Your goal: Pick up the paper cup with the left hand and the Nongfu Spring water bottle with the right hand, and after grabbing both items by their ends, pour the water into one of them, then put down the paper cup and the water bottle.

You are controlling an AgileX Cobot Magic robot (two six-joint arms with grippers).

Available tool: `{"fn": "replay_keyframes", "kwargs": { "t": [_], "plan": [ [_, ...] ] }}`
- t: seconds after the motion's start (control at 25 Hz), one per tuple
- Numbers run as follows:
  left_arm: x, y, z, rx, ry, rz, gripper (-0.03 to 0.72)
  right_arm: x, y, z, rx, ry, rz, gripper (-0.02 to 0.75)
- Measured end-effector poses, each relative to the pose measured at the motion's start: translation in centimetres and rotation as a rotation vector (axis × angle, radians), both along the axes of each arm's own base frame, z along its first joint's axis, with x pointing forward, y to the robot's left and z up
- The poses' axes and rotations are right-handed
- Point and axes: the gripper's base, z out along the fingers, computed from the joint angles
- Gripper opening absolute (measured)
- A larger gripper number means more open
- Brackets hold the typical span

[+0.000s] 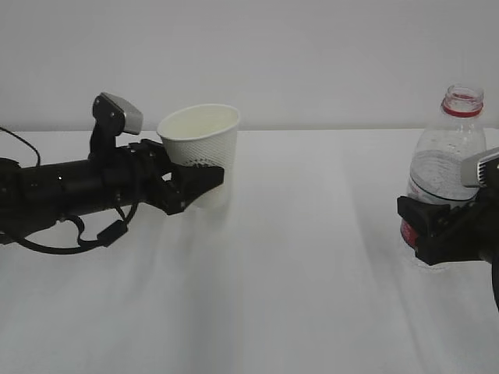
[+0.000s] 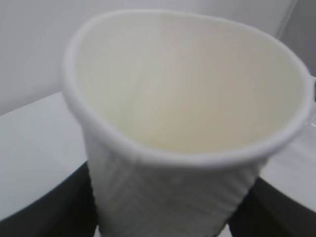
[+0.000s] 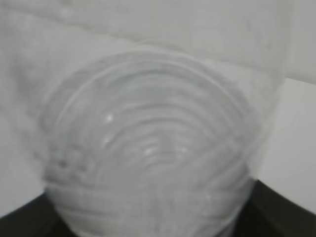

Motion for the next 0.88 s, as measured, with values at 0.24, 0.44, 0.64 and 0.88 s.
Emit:
{"fn": "replay_keyframes", "kwargs": {
  "t": [0.24, 0.44, 0.64, 0.88],
  "plan": [
    [-1.9, -3.3, -0.2, 0.021, 0.009, -0.099, 0.519, 0.0, 0.0, 0.0, 0.001, -0.002, 0.000, 0.496],
    [-3.2, -5.2, -0.2, 0.024, 0.011, -0.162, 0.519, 0.0, 0.0, 0.0, 0.001, -0.002, 0.000, 0.496],
    [-4.3, -6.5, -0.2, 0.025, 0.011, -0.208, 0.519, 0.0, 0.0, 0.1, 0.003, -0.008, 0.001, 0.496],
    [-4.9, -7.3, -0.2, 0.025, 0.011, -0.233, 0.519, 0.1, 0.1, 0.4, 0.015, -0.039, 0.003, 0.496]
  ]
}}
